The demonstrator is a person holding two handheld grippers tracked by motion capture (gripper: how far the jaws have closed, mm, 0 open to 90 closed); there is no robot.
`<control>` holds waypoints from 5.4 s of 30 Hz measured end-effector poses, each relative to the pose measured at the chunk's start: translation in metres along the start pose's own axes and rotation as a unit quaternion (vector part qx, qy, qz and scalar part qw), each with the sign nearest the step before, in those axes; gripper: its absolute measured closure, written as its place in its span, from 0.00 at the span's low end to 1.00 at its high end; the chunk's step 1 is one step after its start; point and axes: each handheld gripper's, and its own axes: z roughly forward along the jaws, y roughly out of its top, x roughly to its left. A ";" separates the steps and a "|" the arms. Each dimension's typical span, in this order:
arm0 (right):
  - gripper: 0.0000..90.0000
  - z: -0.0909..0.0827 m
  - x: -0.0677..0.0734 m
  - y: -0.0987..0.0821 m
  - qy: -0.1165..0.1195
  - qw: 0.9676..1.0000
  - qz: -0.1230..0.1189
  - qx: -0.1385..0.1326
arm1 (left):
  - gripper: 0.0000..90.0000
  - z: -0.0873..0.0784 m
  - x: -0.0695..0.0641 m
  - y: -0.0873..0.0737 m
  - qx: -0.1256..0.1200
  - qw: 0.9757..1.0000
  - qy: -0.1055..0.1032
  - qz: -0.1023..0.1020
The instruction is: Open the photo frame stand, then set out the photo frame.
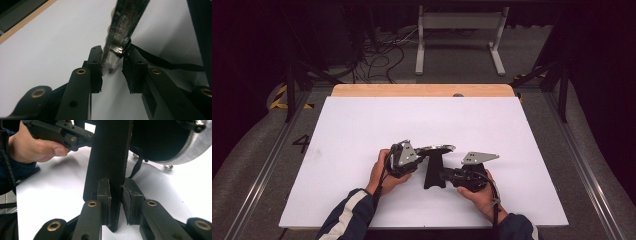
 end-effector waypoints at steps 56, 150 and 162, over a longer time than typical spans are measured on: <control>1.00 -0.028 0.031 0.008 -0.038 0.991 -0.125 -0.005 | 0.59 -0.072 0.013 -0.025 -0.037 0.999 -0.005 -0.028; 1.00 0.026 0.053 -0.009 -0.106 0.986 -0.127 0.025 | 0.87 -0.015 -0.007 0.002 0.007 1.000 -0.015 0.021; 1.00 0.027 0.058 -0.008 -0.097 0.987 -0.130 0.013 | 0.85 -0.016 -0.008 0.001 0.006 1.000 -0.013 0.013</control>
